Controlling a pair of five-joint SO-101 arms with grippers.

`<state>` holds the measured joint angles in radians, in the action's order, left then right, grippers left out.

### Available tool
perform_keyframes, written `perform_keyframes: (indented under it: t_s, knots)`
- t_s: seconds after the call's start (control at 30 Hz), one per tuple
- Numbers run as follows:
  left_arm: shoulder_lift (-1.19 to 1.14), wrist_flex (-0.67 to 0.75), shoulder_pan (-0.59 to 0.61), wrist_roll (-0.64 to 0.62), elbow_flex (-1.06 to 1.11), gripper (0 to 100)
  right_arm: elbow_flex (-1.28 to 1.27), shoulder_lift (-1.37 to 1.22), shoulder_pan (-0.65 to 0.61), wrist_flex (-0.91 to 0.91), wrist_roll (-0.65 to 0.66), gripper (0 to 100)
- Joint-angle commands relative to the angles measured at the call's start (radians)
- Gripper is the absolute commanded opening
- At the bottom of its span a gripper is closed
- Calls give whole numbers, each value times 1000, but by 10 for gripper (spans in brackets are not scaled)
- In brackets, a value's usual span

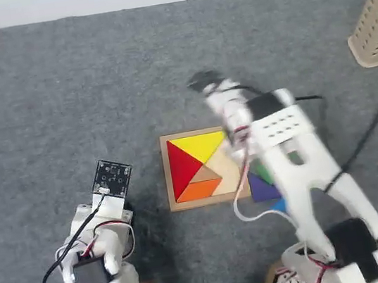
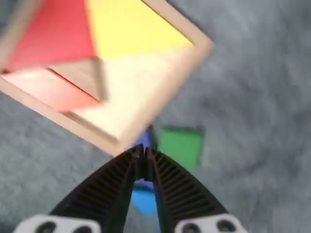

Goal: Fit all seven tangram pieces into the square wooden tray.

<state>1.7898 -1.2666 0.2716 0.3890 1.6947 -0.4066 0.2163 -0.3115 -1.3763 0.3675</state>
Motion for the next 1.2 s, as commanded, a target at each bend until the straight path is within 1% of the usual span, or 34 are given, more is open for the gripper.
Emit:
perform_keyframes:
  t_s: [0.0,0.1,0.23,0.4,0.47,0.6,0.67,0.83,1.07,1.17]
  knots:
    - [11,-3,0,-6,-7,176,31,38,131,-67,92,7]
    - [11,-3,0,-6,-7,176,-20,-13,189,-62,137,7]
    - [11,-3,0,-6,-7,176,-86,-88,211,7,173,12]
    - [11,-3,0,-6,-7,176,-160,-148,183,127,178,151]
    - [11,-3,0,-6,-7,176,-166,-156,162,151,173,182]
    - [11,-3,0,-6,-7,176,-166,-163,108,162,160,187]
    - [11,-3,0,-6,-7,176,-167,-163,94,185,114,188]
    - [11,-3,0,-6,-7,176,-167,-186,93,226,92,188]
    - [11,-3,0,-6,-7,176,-163,-344,99,286,92,186]
    - [11,-3,0,-6,-7,176,-155,-352,99,282,92,184]
